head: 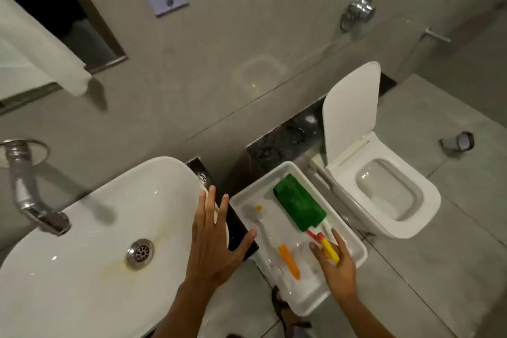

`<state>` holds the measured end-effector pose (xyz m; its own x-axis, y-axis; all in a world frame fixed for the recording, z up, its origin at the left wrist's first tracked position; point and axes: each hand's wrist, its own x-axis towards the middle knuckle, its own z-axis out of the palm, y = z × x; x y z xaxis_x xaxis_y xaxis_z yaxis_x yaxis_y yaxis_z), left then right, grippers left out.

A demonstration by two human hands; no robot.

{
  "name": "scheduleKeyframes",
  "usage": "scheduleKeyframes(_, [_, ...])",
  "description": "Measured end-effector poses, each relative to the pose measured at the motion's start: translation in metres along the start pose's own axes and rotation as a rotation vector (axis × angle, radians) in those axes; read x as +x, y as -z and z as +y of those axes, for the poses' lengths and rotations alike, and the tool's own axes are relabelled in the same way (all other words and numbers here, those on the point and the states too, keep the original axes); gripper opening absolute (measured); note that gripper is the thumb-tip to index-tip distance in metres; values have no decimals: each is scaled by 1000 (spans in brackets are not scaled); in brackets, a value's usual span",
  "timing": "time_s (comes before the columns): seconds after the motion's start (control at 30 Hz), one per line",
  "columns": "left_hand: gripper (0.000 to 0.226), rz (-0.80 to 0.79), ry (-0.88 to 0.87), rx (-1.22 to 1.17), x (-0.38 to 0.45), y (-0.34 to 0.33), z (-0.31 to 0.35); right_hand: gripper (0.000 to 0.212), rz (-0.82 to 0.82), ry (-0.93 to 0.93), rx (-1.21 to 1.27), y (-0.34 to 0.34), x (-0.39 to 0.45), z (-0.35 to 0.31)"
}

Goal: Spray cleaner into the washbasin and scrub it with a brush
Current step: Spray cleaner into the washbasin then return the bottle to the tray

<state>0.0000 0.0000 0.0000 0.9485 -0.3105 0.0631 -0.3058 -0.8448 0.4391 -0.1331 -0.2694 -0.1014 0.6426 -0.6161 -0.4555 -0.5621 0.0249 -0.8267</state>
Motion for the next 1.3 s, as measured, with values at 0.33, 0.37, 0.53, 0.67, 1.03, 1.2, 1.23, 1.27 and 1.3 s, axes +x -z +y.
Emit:
scheduleKeyframes(0.33, [102, 43, 10, -47, 2, -1, 3, 32, 182, 59, 134, -33, 15, 26])
scheduleKeyframes(0.37, [103, 41, 20, -55, 3, -1, 4, 31, 196, 84, 105, -35, 19, 27])
scheduleKeyframes(0.53, [101, 35, 28, -56, 1, 0, 6, 8, 286, 179, -36, -42, 28, 11])
scheduleKeyframes(0.67, [99, 34, -7, -39, 1, 0, 5, 30, 335, 199, -83, -48, 29, 1])
scheduleKeyframes(1.03, [94, 1, 41, -63, -3, 34, 17, 26, 80, 433, 18, -44, -53, -71])
scheduleKeyframes(1.2, [94, 39, 138, -66, -39, 75, -16, 34, -228, 423, 133, -59, -111, -111])
scheduleKeyframes(1.23, [94, 46, 177, -74, -49, 84, -27, 35, -292, 432, 138, -64, -125, -120])
scheduleKeyframes(1.27, [95, 61, 222, -86, -59, 93, -39, 36, -348, 431, 129, -70, -139, -127])
scheduleKeyframes(1.3, [95, 81, 268, -99, -68, 102, -53, 38, -398, 419, 113, -77, -153, -134])
